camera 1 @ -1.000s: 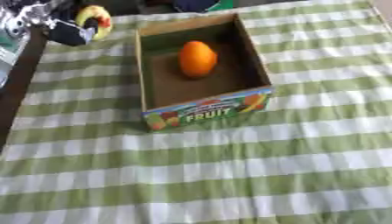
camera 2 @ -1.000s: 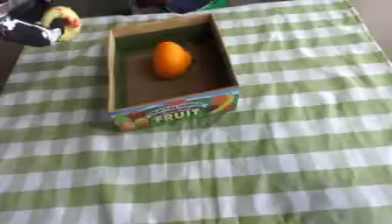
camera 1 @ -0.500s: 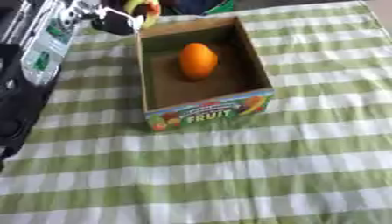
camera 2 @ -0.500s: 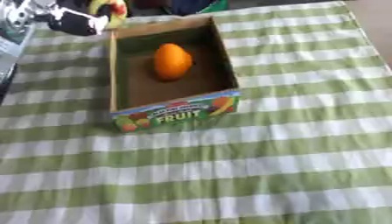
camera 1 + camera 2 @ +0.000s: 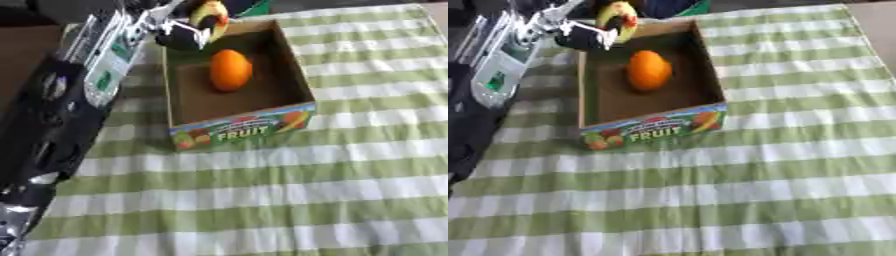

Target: Pick up objects on the table and place them in the box.

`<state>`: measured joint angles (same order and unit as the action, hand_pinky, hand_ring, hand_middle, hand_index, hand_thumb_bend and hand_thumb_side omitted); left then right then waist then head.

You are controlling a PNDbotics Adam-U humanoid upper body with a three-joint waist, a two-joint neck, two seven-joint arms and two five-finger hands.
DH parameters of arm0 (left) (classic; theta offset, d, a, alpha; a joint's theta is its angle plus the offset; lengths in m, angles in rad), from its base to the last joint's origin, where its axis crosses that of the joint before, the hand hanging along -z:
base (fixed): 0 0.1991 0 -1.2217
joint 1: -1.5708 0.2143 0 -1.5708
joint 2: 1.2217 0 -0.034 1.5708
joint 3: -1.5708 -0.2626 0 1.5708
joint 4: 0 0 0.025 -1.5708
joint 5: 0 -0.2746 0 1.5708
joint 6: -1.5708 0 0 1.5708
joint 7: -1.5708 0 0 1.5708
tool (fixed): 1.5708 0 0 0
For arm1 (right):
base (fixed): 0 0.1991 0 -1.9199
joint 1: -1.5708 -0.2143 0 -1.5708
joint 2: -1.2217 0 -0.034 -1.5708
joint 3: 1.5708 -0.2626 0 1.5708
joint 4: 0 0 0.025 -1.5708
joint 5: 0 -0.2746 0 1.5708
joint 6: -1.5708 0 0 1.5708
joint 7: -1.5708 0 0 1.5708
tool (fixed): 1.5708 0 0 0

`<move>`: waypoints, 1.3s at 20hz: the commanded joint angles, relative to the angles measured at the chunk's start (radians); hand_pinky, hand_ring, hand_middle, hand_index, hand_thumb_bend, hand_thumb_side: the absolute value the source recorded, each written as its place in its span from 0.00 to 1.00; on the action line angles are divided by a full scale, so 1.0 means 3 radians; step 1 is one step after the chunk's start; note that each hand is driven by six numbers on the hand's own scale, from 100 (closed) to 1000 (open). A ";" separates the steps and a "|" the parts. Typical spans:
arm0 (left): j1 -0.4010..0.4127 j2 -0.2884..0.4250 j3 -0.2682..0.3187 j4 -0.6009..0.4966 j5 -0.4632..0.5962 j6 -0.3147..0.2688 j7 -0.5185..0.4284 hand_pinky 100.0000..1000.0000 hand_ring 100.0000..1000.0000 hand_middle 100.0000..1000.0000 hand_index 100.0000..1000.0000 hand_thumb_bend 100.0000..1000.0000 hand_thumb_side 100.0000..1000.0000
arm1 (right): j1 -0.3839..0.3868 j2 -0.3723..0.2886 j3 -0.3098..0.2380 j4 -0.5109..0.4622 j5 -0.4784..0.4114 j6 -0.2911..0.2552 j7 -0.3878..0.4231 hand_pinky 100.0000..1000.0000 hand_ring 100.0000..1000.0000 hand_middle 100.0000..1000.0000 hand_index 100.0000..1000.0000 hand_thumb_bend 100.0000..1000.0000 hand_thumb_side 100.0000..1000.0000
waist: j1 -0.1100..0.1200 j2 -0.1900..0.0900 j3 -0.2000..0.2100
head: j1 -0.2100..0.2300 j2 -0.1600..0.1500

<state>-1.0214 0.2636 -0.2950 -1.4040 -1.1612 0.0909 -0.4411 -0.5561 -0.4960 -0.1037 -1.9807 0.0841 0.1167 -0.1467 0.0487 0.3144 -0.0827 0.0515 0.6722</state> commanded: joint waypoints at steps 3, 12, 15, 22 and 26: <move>-0.0021 -0.0103 -0.0059 0.0129 -0.0261 -0.0091 0.0027 0.13 0.39 0.34 0.39 0.00 0.19 | -0.0064 -0.0037 -0.0004 -0.0064 -0.0029 -0.0016 0.0011 0.75 0.73 0.60 0.82 0.00 0.96 | -0.0020 -0.0056 -0.0008 | 0.0027 -0.0039; 0.0009 -0.0126 -0.0185 0.0382 -0.0142 -0.0357 -0.0253 0.17 0.43 0.38 0.41 0.00 0.18 | -0.0044 -0.0026 -0.0011 -0.0064 -0.0026 -0.0004 0.0018 0.75 0.73 0.60 0.82 0.00 0.97 | -0.0001 -0.0052 -0.0006 | 0.0014 -0.0039; 0.0009 -0.0122 -0.0198 0.0413 -0.0113 -0.0444 -0.0406 0.20 0.45 0.41 0.45 0.00 0.17 | -0.0035 -0.0022 -0.0012 -0.0064 -0.0026 -0.0001 0.0025 0.75 0.73 0.60 0.82 0.00 0.97 | 0.0003 -0.0050 -0.0007 | 0.0011 -0.0039; 0.0020 -0.0118 -0.0198 0.0451 -0.0179 -0.0611 -0.0721 0.30 0.56 0.53 0.66 0.00 0.28 | -0.0022 -0.0009 -0.0013 -0.0064 -0.0026 0.0007 0.0041 0.75 0.73 0.60 0.82 0.00 0.97 | 0.0009 -0.0047 -0.0012 | 0.0006 -0.0037; 0.0018 -0.0099 -0.0179 0.0403 -0.0328 -0.0670 -0.0815 0.36 0.63 0.63 0.76 0.31 0.59 | -0.0012 -0.0006 -0.0010 -0.0064 -0.0025 0.0011 0.0056 0.75 0.73 0.60 0.82 0.00 0.98 | 0.0011 -0.0052 -0.0008 | 0.0003 -0.0038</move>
<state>-1.0027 0.2193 -0.3542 -1.2688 -1.2425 -0.1053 -0.6741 -0.5527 -0.4866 -0.1035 -1.9807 0.0808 0.1214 -0.1336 0.0565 0.3165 -0.0850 0.0541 0.6672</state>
